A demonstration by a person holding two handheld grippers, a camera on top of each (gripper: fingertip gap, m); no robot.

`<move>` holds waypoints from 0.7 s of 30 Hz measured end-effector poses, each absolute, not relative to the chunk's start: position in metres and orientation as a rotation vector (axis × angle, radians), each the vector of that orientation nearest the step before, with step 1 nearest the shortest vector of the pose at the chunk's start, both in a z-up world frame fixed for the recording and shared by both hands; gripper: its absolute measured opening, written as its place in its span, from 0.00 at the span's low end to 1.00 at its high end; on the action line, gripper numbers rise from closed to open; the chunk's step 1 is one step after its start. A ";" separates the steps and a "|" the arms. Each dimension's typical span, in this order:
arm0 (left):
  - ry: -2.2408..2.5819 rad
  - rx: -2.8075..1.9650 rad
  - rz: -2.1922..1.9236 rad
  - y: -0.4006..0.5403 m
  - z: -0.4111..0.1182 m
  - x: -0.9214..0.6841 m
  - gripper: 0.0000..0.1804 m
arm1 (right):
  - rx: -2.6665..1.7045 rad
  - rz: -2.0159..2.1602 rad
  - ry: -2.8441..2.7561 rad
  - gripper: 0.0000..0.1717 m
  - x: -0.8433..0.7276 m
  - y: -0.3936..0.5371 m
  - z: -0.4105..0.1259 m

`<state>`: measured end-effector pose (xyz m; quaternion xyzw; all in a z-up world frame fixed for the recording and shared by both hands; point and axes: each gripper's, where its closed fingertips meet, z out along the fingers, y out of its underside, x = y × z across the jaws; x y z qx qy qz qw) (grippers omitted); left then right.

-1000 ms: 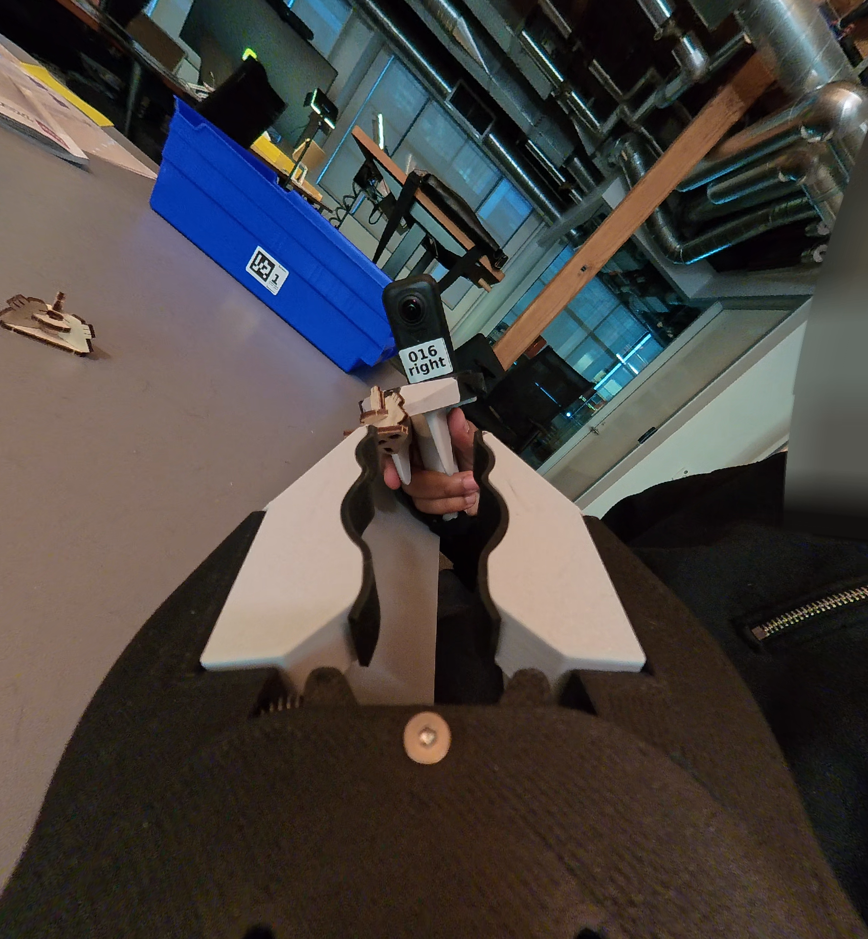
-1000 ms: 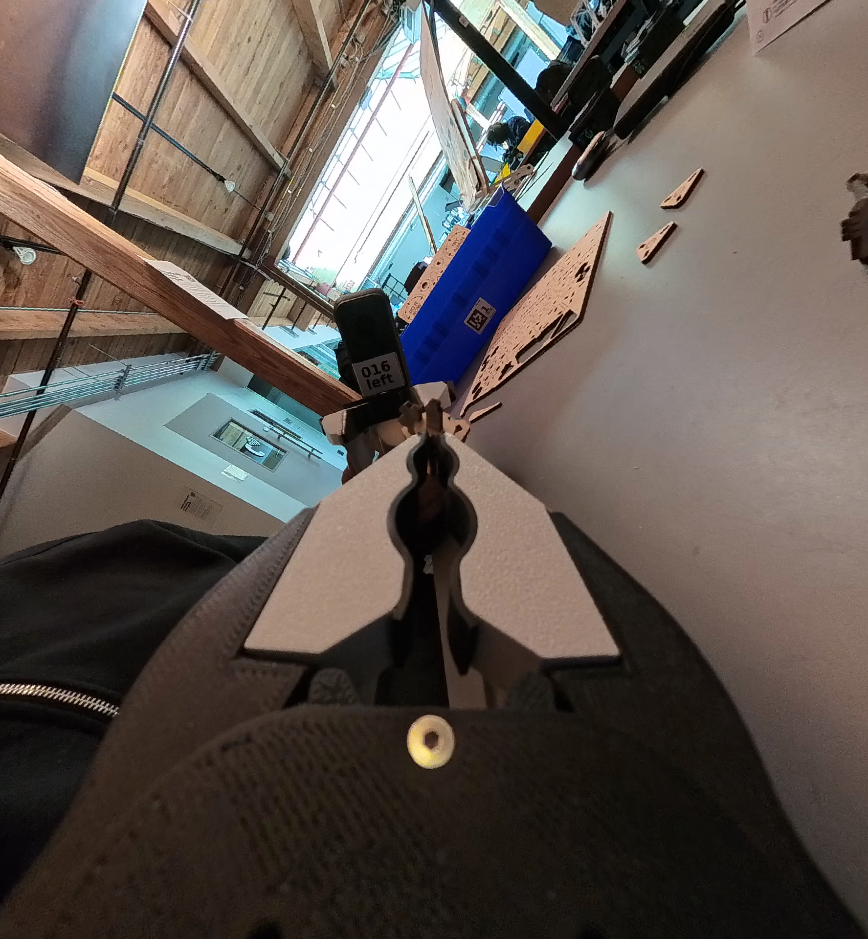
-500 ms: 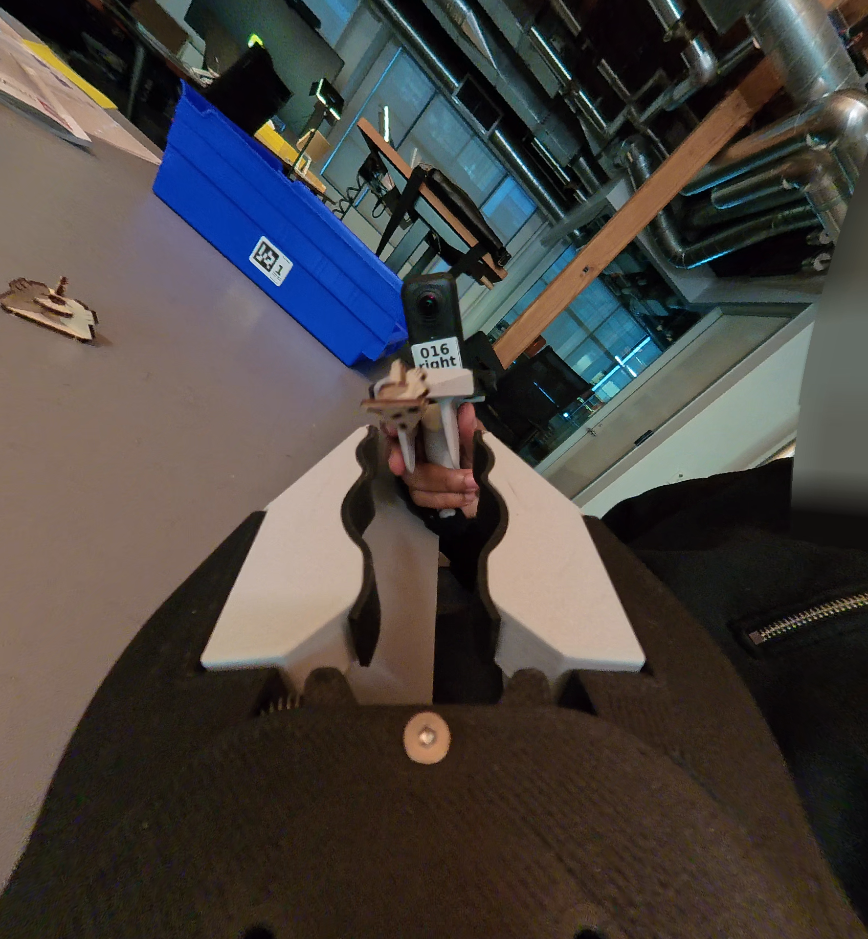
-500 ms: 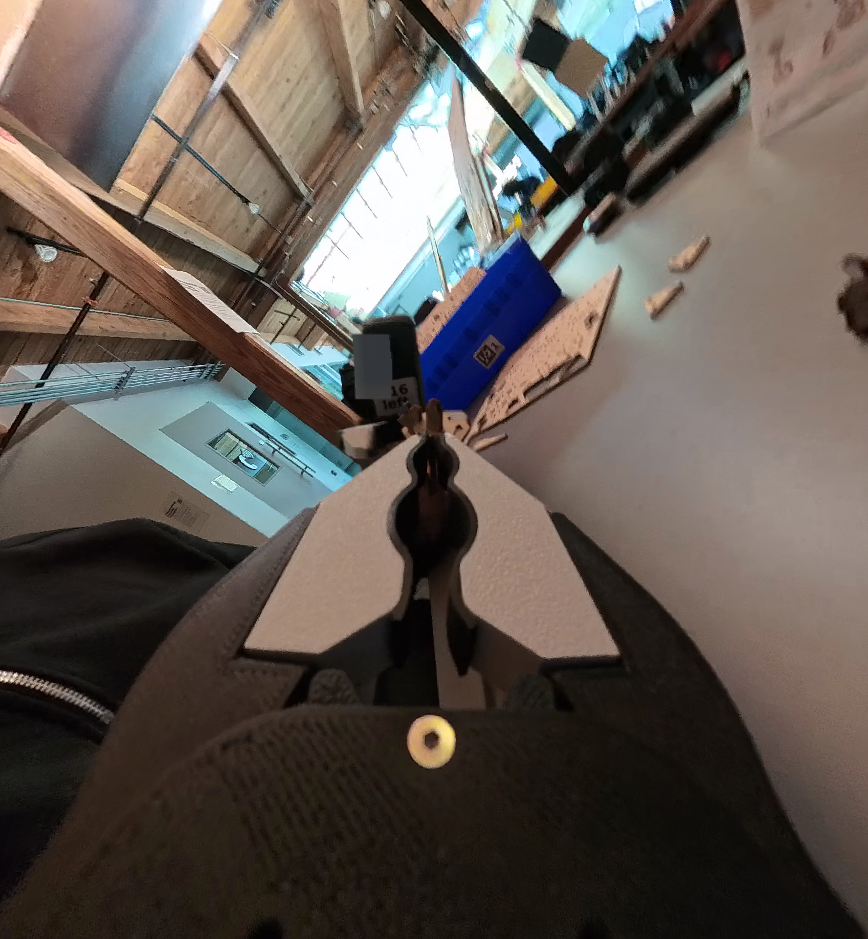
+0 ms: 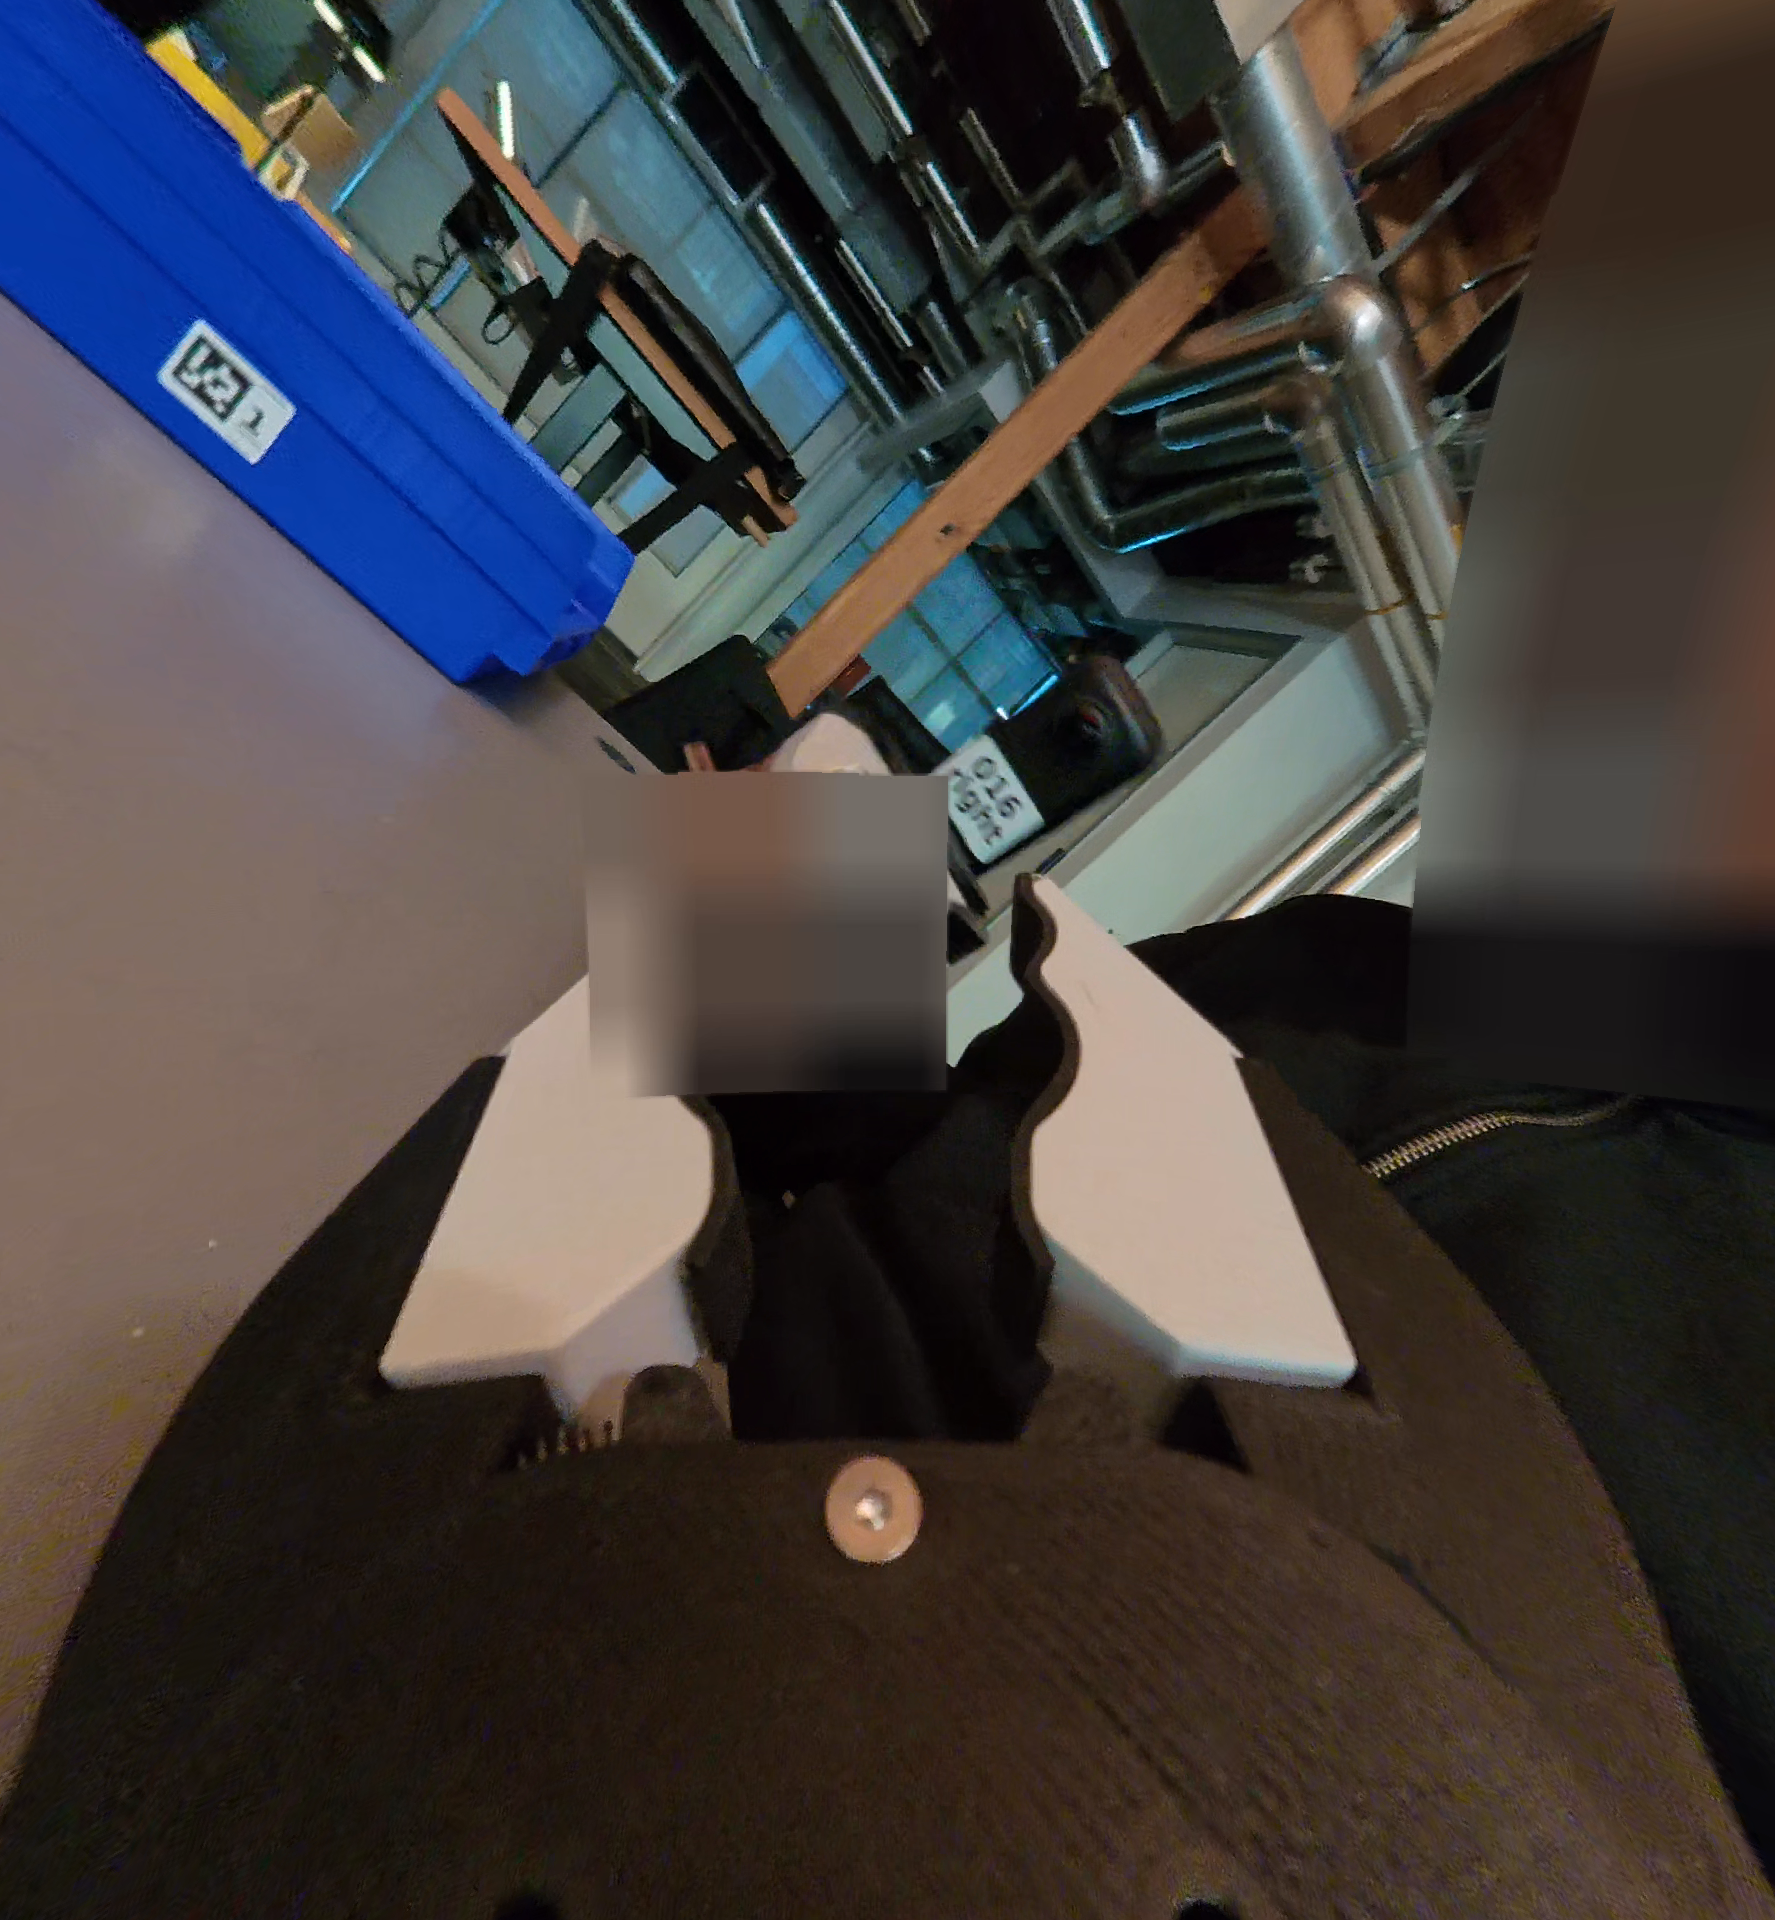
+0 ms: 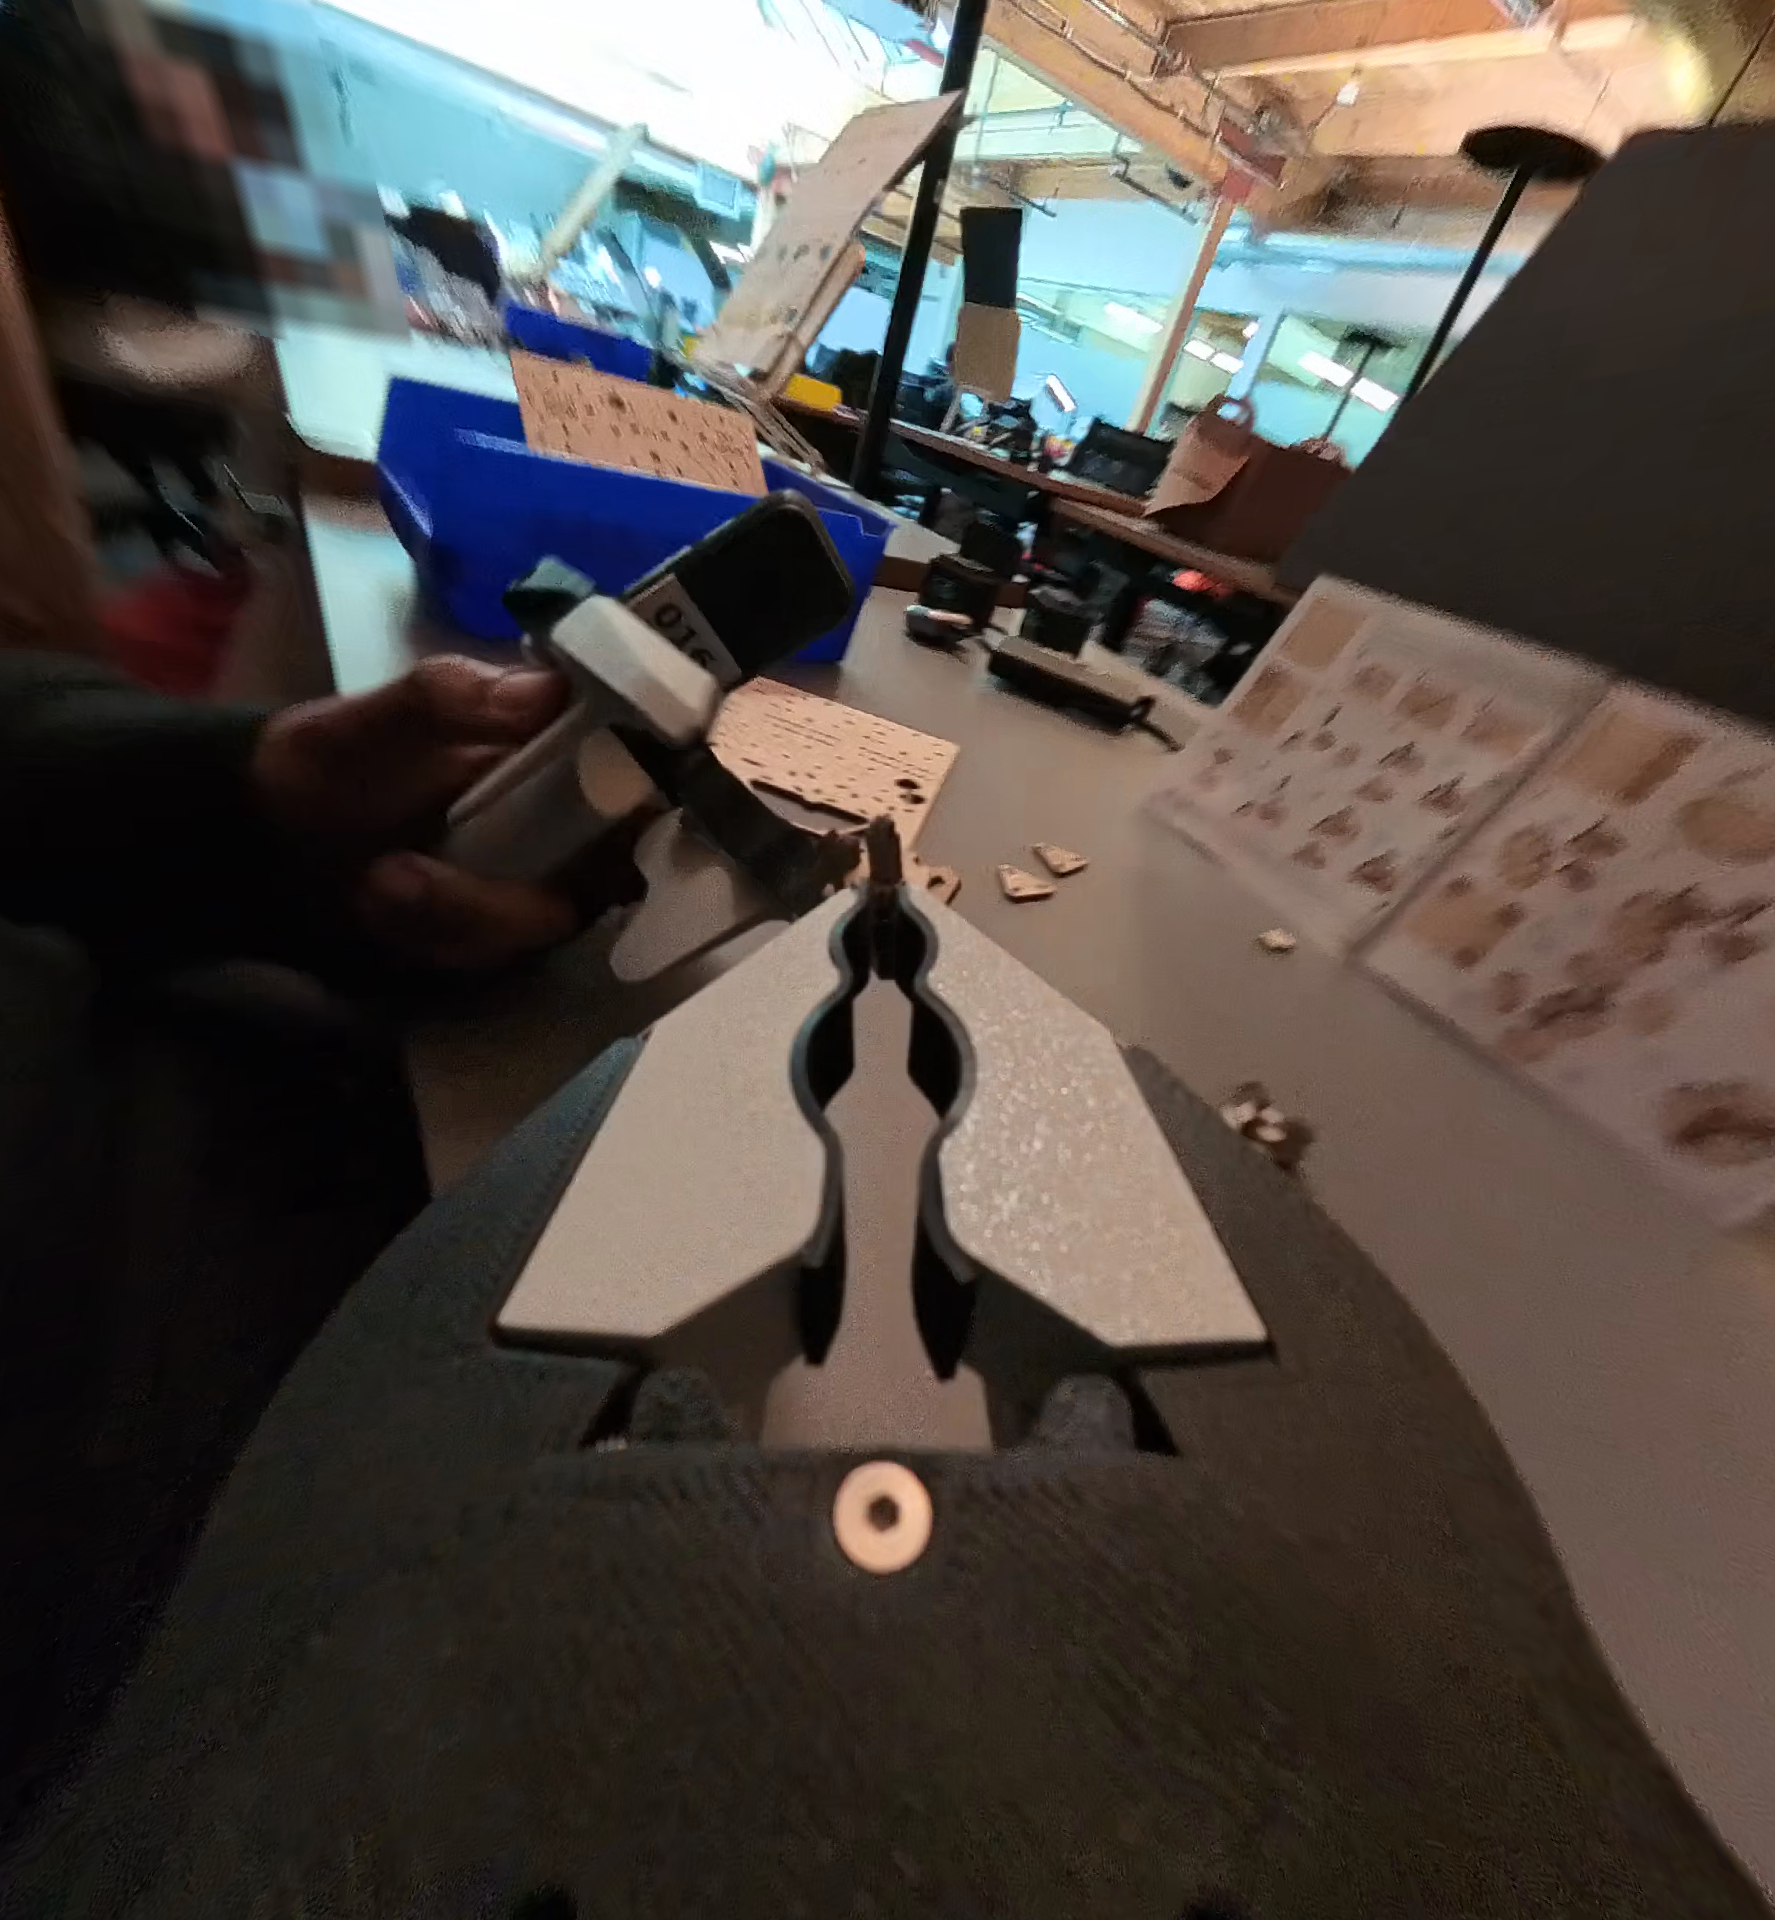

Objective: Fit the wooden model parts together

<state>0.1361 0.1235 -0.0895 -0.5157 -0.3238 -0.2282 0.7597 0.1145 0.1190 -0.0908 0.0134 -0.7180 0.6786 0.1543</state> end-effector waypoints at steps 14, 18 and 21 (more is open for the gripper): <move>-0.722 -1.080 -0.503 0.117 -0.088 0.133 0.13 | 0.308 1.715 -1.874 0.04 0.135 0.114 -0.091; -0.673 -1.023 -0.481 0.109 -0.078 0.134 0.13 | 0.221 1.920 -1.904 0.24 0.139 0.117 -0.081; -0.600 -1.014 -0.457 0.107 -0.069 0.142 0.13 | -0.010 2.250 -2.018 0.33 0.135 0.123 -0.067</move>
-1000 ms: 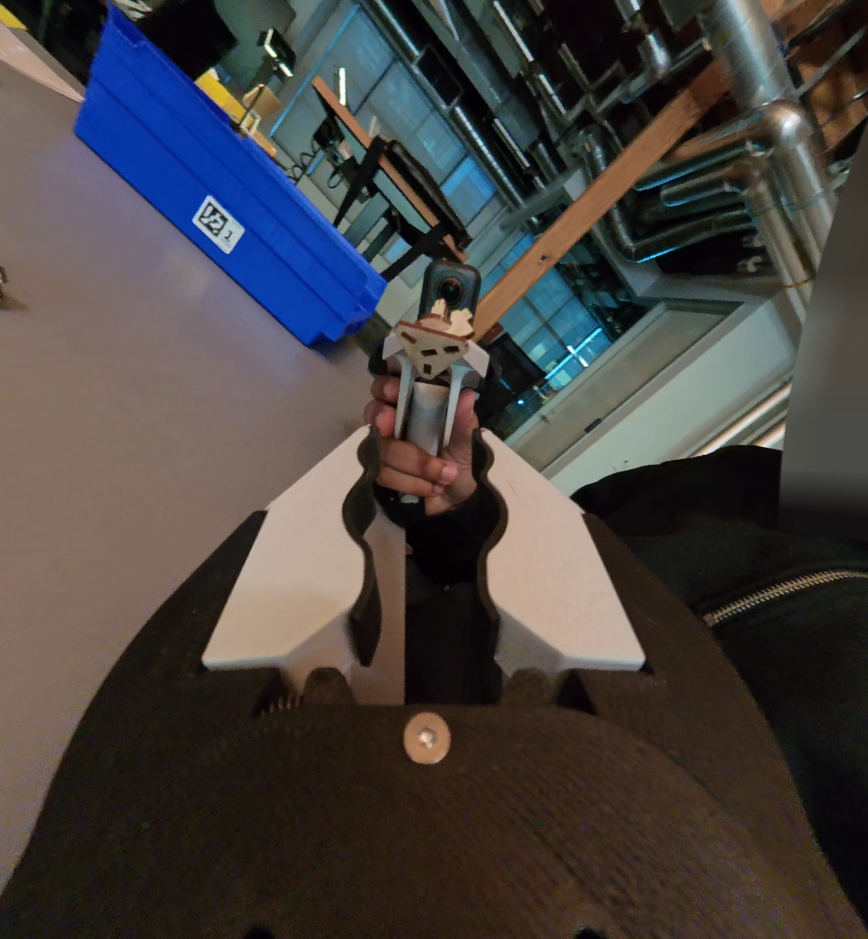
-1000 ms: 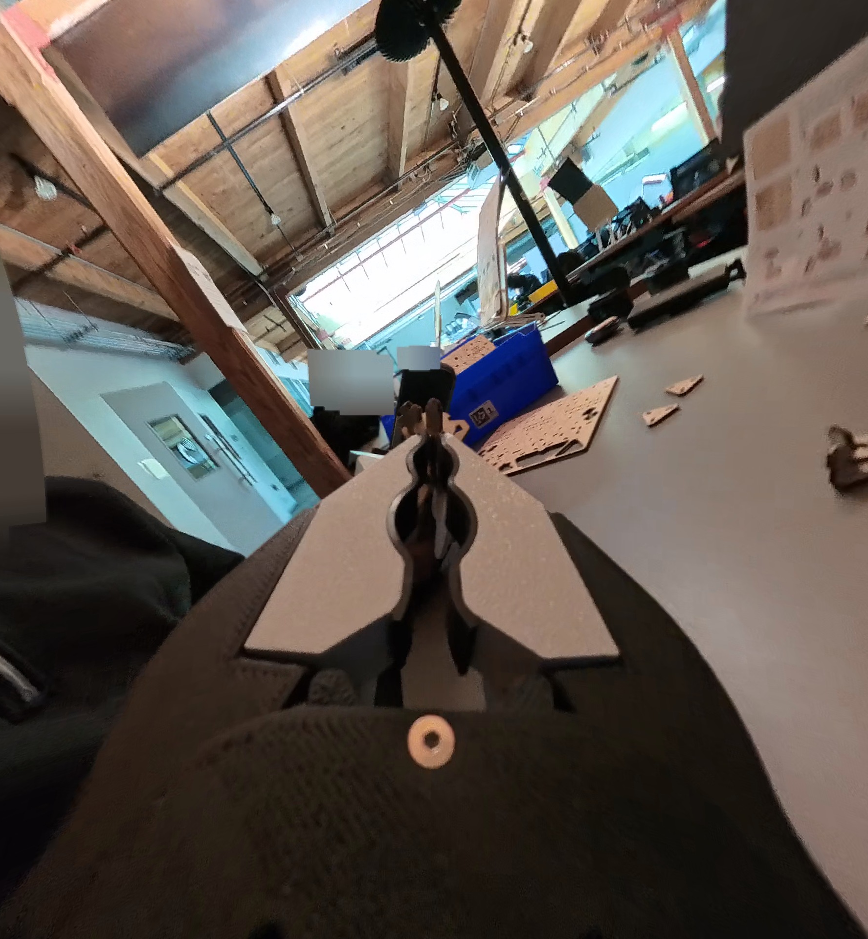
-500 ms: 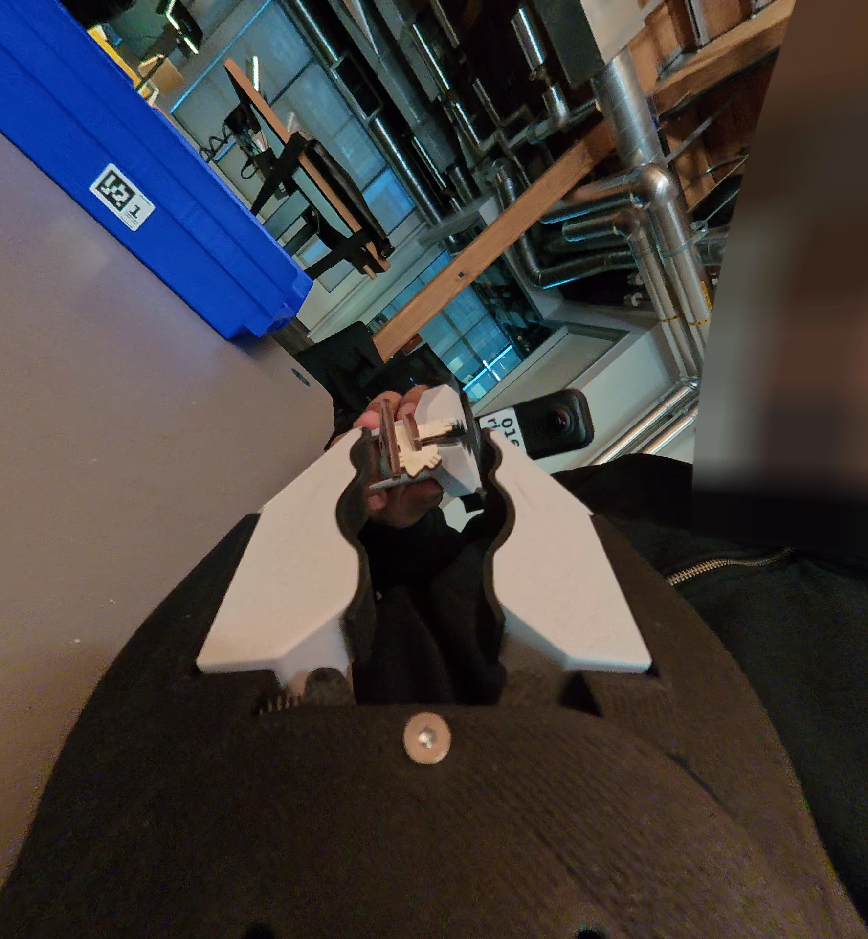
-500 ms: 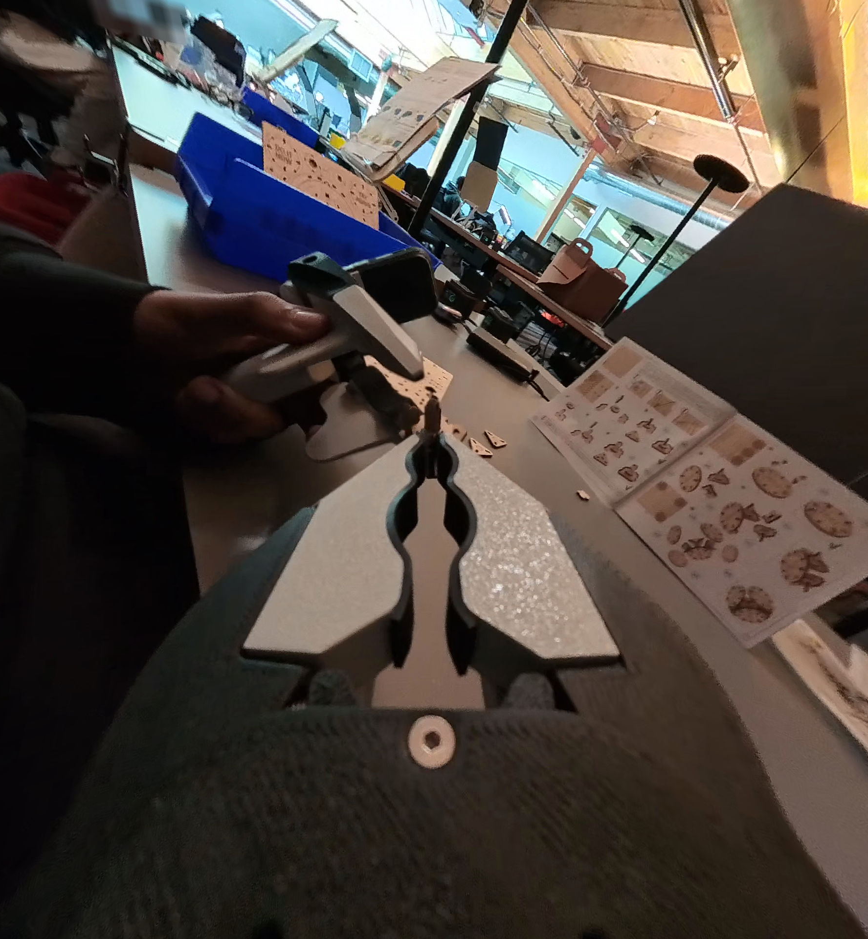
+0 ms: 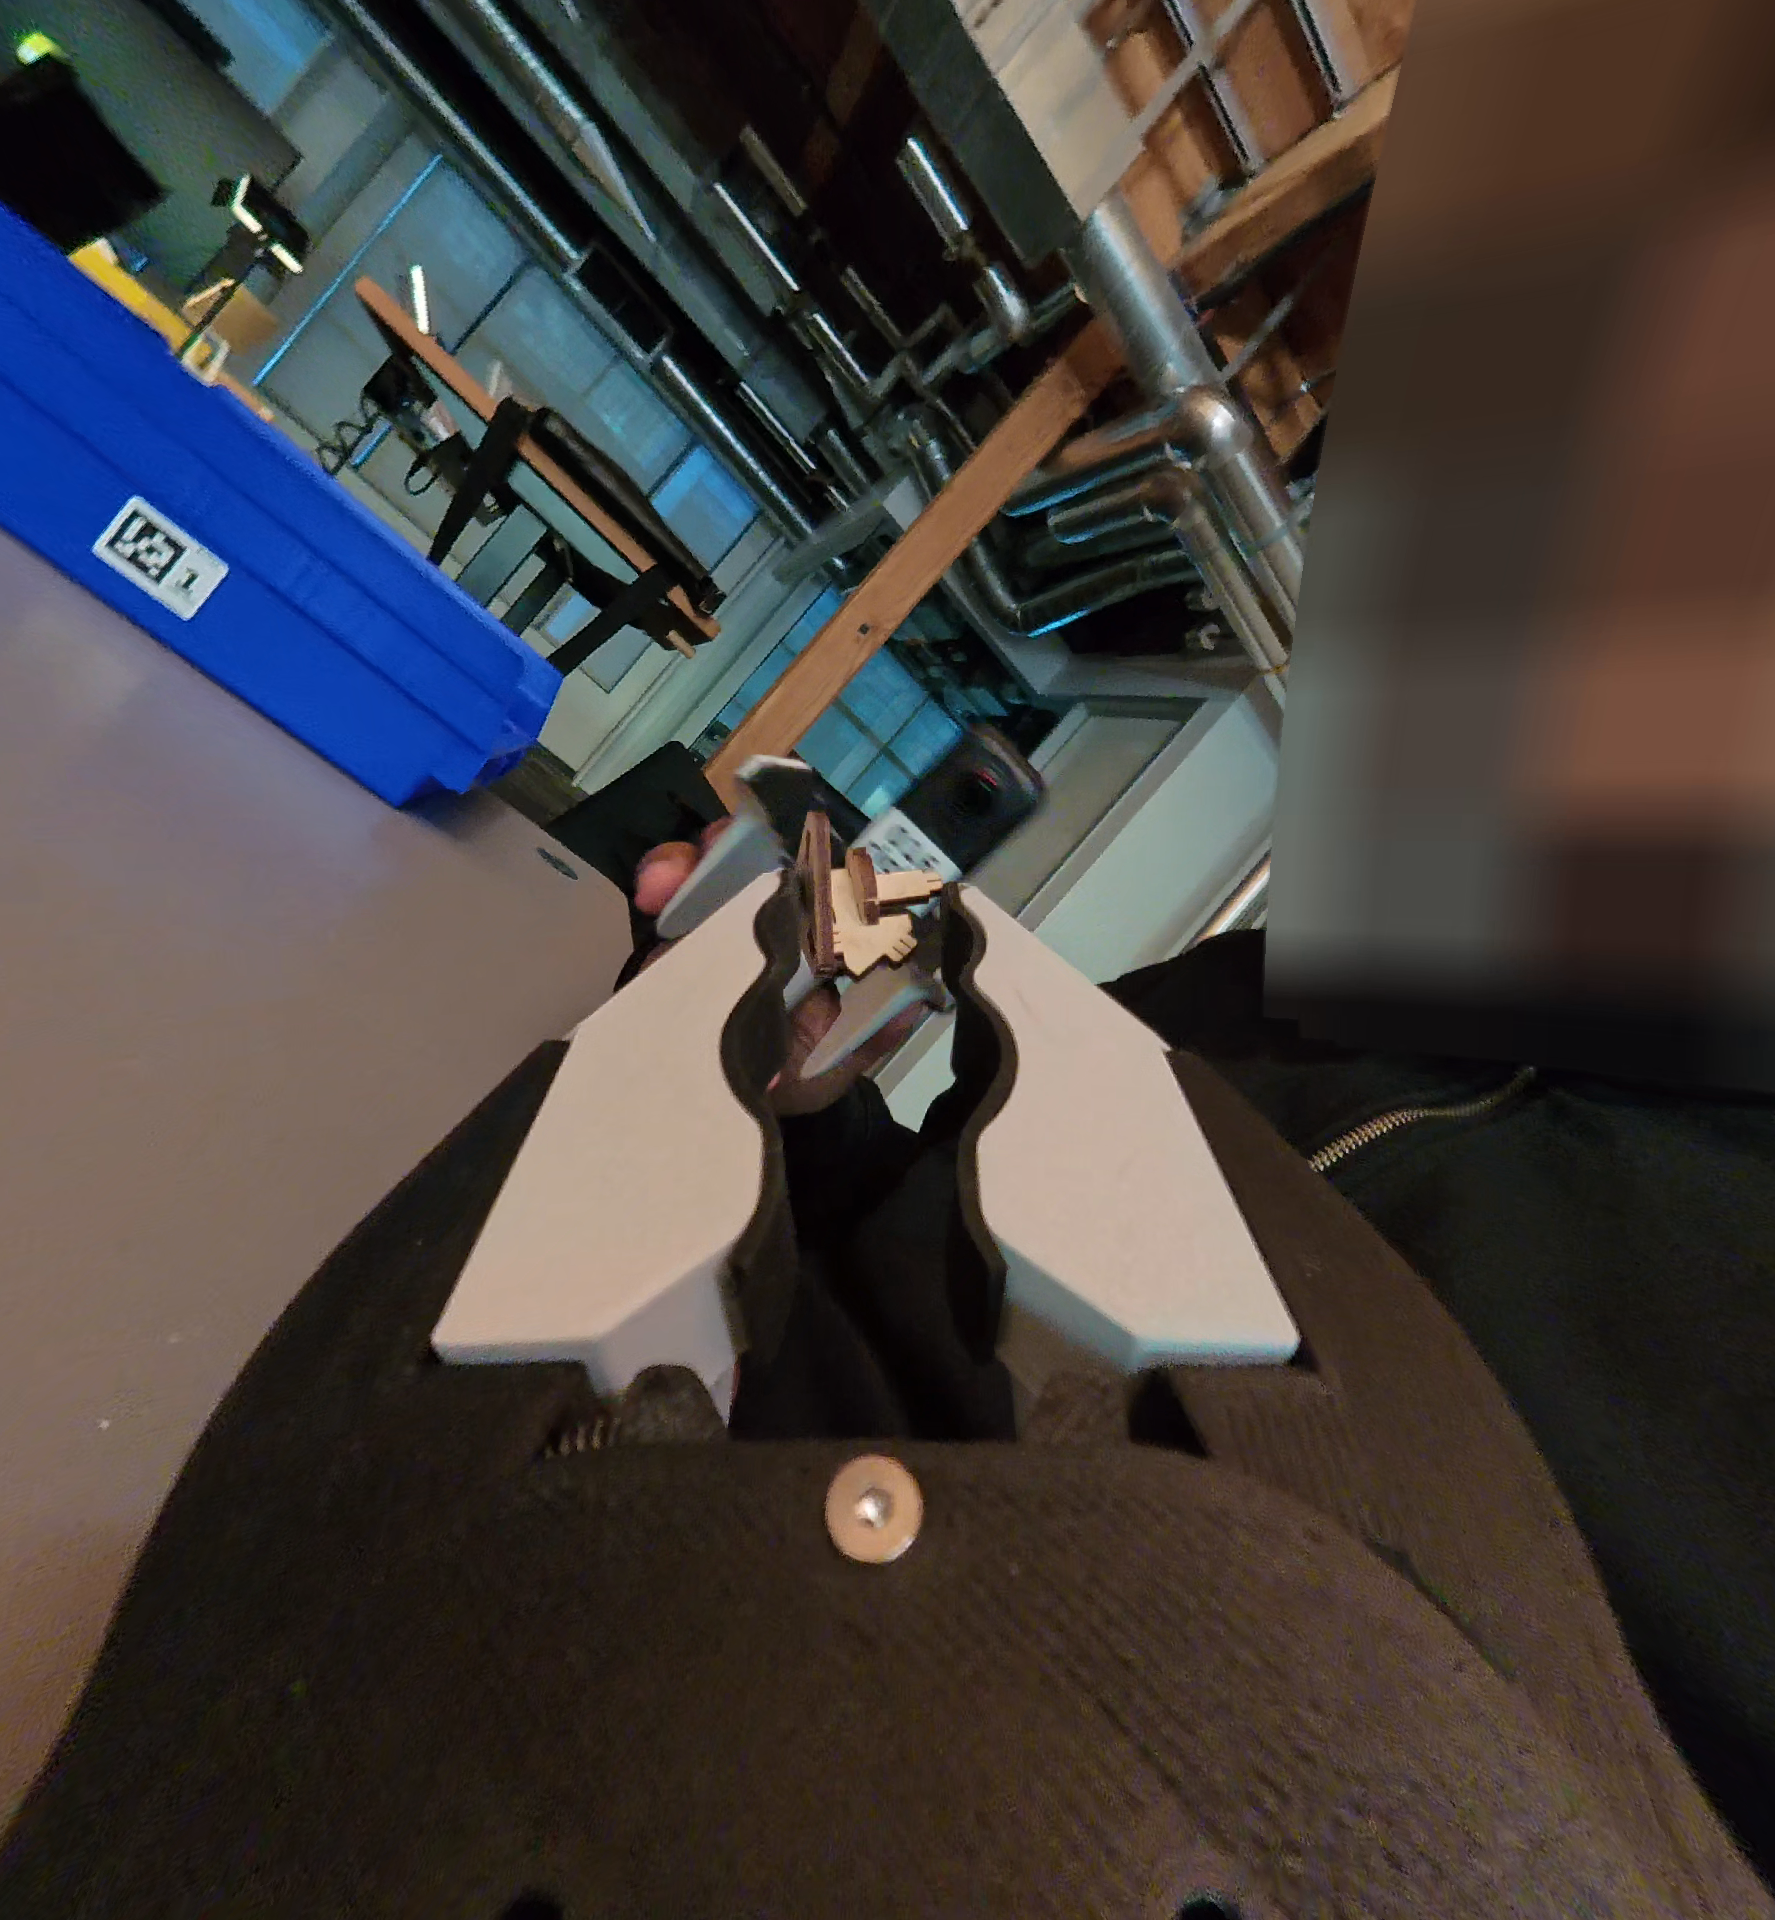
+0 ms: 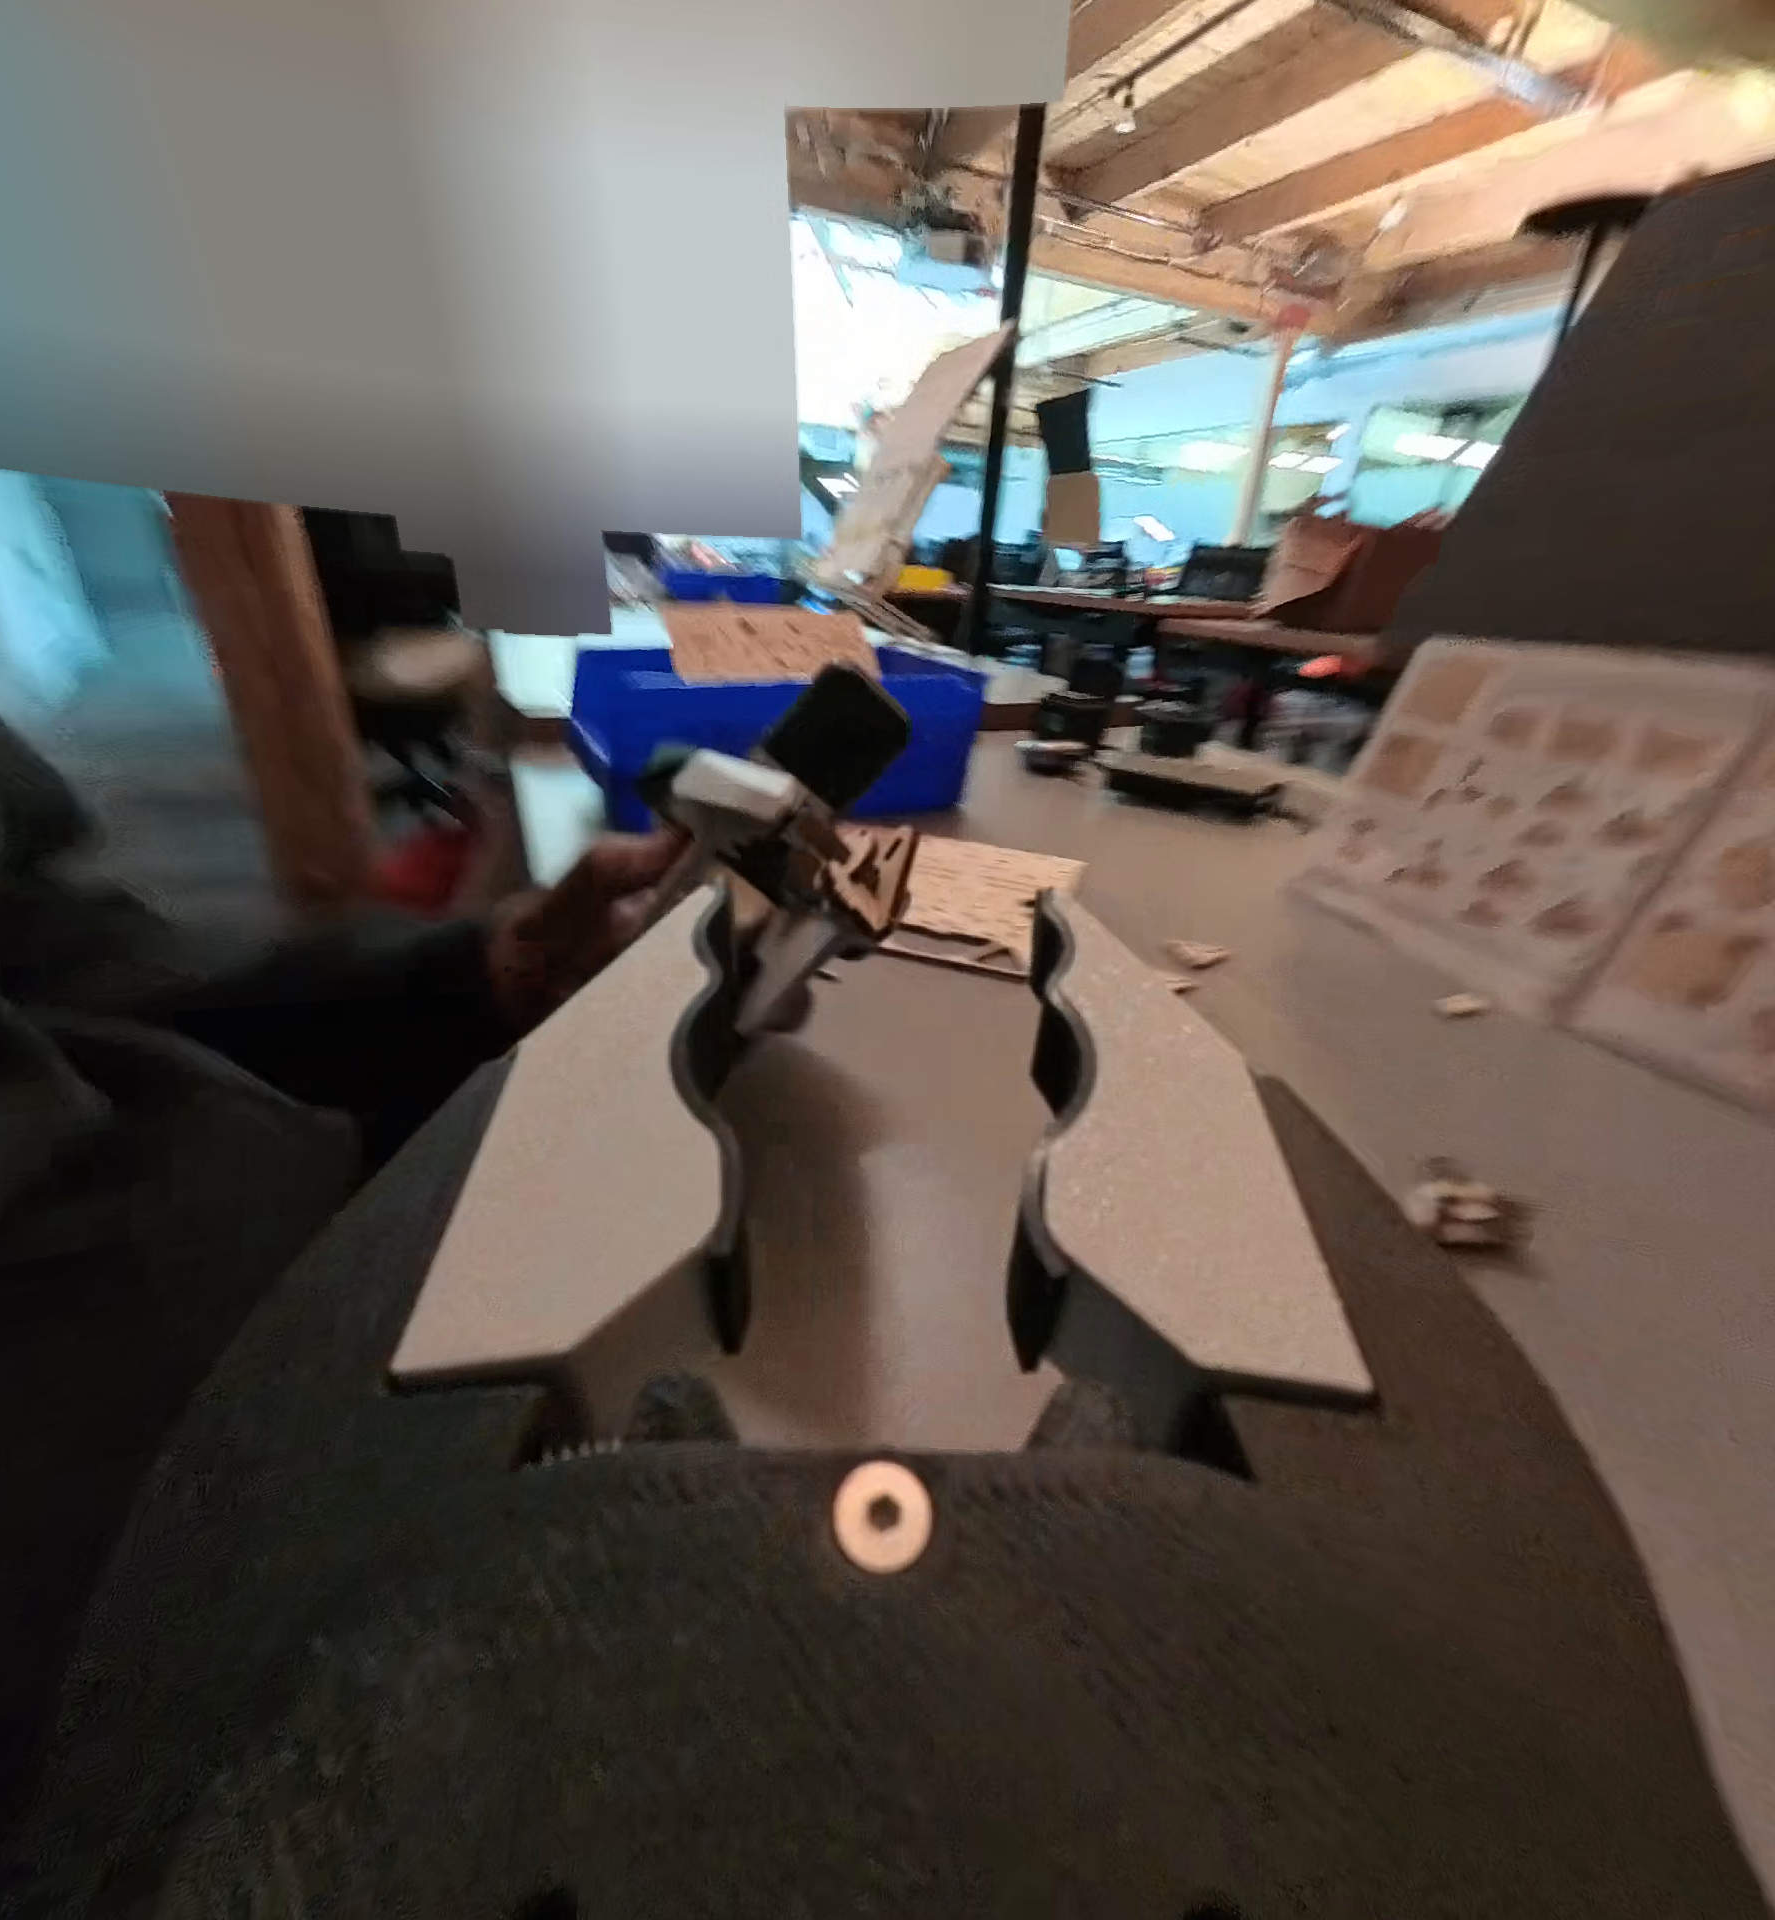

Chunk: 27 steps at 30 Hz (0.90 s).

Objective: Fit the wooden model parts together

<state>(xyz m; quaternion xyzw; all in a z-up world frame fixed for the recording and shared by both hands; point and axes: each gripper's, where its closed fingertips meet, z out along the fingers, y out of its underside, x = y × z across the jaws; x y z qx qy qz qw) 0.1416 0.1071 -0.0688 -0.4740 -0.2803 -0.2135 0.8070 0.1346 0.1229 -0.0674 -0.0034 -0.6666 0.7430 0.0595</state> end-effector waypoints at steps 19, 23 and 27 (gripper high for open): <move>-0.374 -1.205 -0.226 0.131 -0.062 0.172 0.13 | 0.002 2.660 -2.298 0.13 0.164 0.124 -0.065; -0.373 -1.215 -0.210 0.132 -0.063 0.172 0.13 | 0.005 2.660 -2.291 0.10 0.163 0.125 -0.064; -0.360 -1.219 -0.204 0.133 -0.063 0.174 0.13 | 0.029 2.658 -2.301 0.10 0.166 0.126 -0.065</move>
